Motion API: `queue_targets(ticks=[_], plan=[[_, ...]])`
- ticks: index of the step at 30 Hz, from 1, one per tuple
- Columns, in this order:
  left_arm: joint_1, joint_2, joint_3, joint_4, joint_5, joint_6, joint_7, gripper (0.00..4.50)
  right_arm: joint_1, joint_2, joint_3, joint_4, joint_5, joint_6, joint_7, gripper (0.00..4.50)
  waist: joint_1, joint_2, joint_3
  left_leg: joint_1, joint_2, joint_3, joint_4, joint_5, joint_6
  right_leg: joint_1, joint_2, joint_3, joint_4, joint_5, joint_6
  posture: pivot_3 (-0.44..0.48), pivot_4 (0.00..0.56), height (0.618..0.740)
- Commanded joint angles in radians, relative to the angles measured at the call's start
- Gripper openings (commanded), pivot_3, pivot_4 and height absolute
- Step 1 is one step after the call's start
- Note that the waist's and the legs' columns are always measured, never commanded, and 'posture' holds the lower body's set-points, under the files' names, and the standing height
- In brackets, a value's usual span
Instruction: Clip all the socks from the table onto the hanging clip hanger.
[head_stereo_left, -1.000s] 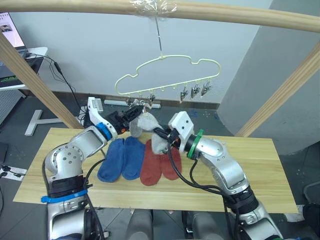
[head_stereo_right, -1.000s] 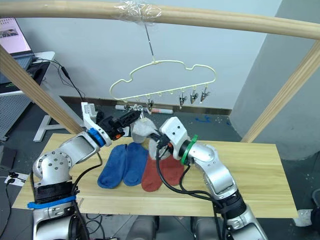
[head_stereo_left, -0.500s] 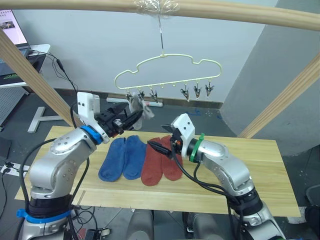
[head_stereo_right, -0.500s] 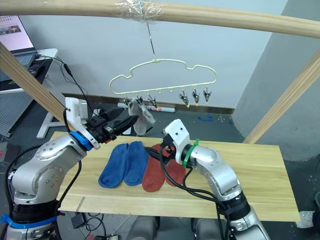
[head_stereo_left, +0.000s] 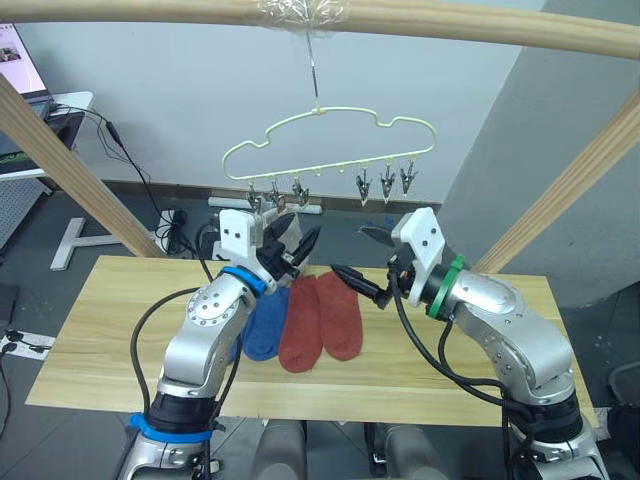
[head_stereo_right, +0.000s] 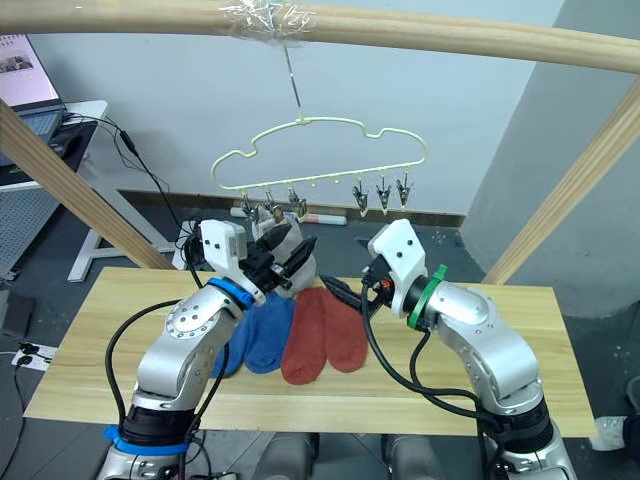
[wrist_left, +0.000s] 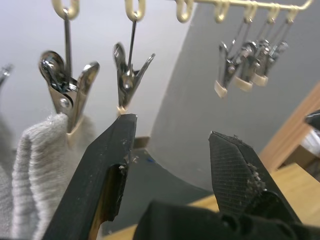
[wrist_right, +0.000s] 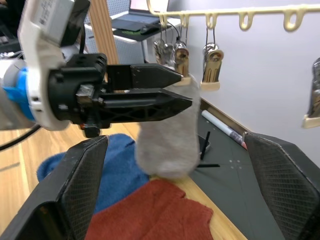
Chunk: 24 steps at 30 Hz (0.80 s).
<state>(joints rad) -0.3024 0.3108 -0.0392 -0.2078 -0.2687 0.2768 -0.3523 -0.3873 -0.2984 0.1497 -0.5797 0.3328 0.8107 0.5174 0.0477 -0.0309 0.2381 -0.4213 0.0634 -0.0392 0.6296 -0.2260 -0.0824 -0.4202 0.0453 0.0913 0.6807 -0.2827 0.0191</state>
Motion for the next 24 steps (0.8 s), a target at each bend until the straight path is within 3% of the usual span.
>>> queue_targets(ticks=[1, 11, 17, 24], plan=[[-0.033, -0.057, 0.004, 0.062, 0.07, -0.077, 0.08, 2.61, -0.041, -0.01, -0.05, -0.052, 0.034, 0.007, -0.013, 4.5, 0.001, 0.0, 0.0, 0.0, -0.001, 0.0, 0.0, 0.0, 0.0, 0.0, -0.001, 0.0, 0.0, 0.0, 0.0, 0.136, 0.211, 0.74], [-0.091, -0.123, 0.048, 0.147, 0.087, -0.094, 0.129, 2.61, -0.069, -0.027, -0.077, -0.059, 0.067, 0.021, -0.039, 4.5, -0.002, 0.0, -0.001, -0.001, -0.001, 0.0, 0.001, 0.0, 0.0, 0.0, -0.001, 0.0, 0.0, 0.003, -0.005, 0.128, 0.206, 0.74], [-0.151, -0.187, 0.008, 0.199, 0.099, -0.139, 0.113, 2.61, -0.079, -0.032, -0.09, -0.043, 0.063, 0.004, -0.055, 4.5, 0.004, -0.001, -0.001, -0.001, -0.002, -0.001, 0.002, 0.0, 0.0, 0.001, -0.001, -0.002, 0.001, 0.004, -0.005, 0.124, 0.194, 0.74], [-0.158, -0.2, 0.002, 0.188, 0.117, -0.16, 0.11, 2.61, -0.082, -0.037, -0.092, -0.039, 0.063, -0.003, -0.058, 4.5, 0.0, -0.001, -0.002, -0.001, -0.001, -0.001, 0.003, 0.0, 0.0, 0.001, -0.001, -0.001, 0.002, 0.004, -0.004, 0.123, 0.189, 0.74]])
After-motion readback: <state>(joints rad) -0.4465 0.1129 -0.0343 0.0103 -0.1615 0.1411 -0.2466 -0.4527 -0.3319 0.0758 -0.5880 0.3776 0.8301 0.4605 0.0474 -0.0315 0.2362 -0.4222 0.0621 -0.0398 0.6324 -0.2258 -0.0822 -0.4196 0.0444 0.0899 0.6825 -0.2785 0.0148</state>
